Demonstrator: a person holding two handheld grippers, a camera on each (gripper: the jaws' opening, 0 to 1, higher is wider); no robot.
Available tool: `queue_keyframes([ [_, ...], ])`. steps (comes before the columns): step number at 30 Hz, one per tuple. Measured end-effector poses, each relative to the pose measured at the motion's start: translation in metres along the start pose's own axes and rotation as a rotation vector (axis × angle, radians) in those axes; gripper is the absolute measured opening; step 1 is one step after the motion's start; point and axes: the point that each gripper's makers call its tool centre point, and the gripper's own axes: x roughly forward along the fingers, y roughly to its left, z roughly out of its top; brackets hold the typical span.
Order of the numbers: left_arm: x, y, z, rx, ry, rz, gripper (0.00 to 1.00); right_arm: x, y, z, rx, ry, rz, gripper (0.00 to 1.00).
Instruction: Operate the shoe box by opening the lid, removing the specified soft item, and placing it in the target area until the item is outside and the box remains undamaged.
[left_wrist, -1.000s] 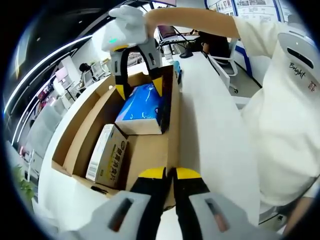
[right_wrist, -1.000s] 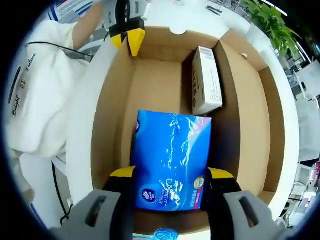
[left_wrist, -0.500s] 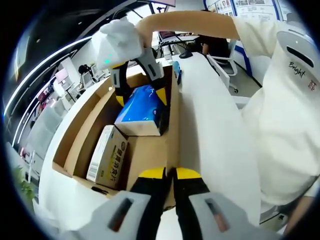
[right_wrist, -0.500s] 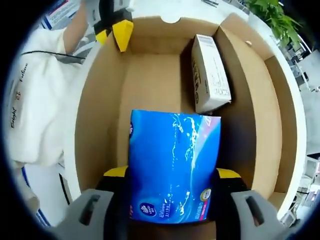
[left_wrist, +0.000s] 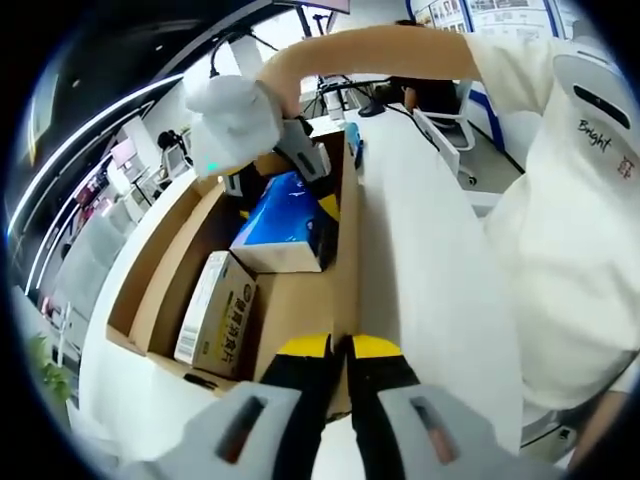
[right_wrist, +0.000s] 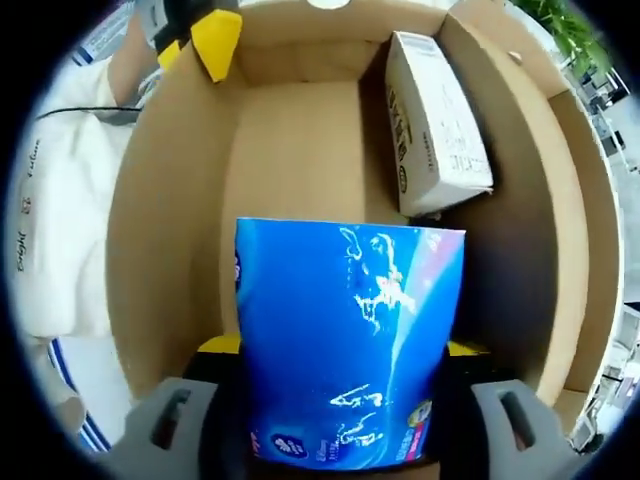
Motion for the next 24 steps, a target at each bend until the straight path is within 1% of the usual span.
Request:
queue_keyframes([
  [3, 0.0, 0.0, 0.0, -0.001, 0.0, 0.001, 0.05, 0.0, 0.001, -0.001, 0.002, 0.021, 0.01, 0.78],
  [6, 0.0, 0.0, 0.0, 0.001, -0.001, 0.0, 0.05, -0.002, 0.0, -0.002, 0.001, 0.014, 0.014, 0.78],
  [8, 0.0, 0.0, 0.0, 0.0, 0.001, -0.004, 0.05, -0.002, 0.001, -0.002, 0.006, -0.011, 0.011, 0.77],
  [11, 0.0, 0.0, 0.0, 0.004, 0.007, -0.001, 0.05, -0.003, 0.001, -0.001, -0.002, 0.005, 0.01, 0.74],
  [14, 0.0, 0.0, 0.0, 0.006, 0.006, 0.004, 0.05, -0.004, 0.003, 0.001, -0.025, 0.013, 0.007, 0.71],
  [16, 0.0, 0.0, 0.0, 0.005, 0.003, 0.002, 0.05, -0.005, 0.005, 0.004, -0.081, -0.001, 0.0, 0.7],
  [19, 0.0, 0.0, 0.0, 0.004, 0.007, -0.001, 0.05, -0.007, 0.008, 0.004, -0.101, -0.012, -0.001, 0.69],
  [20, 0.0, 0.0, 0.0, 0.0, 0.004, -0.005, 0.05, -0.008, 0.003, 0.004, -0.097, -0.009, -0.001, 0.68],
  [24, 0.0, 0.0, 0.0, 0.008, 0.001, 0.002, 0.05, -0.013, -0.002, 0.0, -0.095, 0.006, -0.01, 0.68],
])
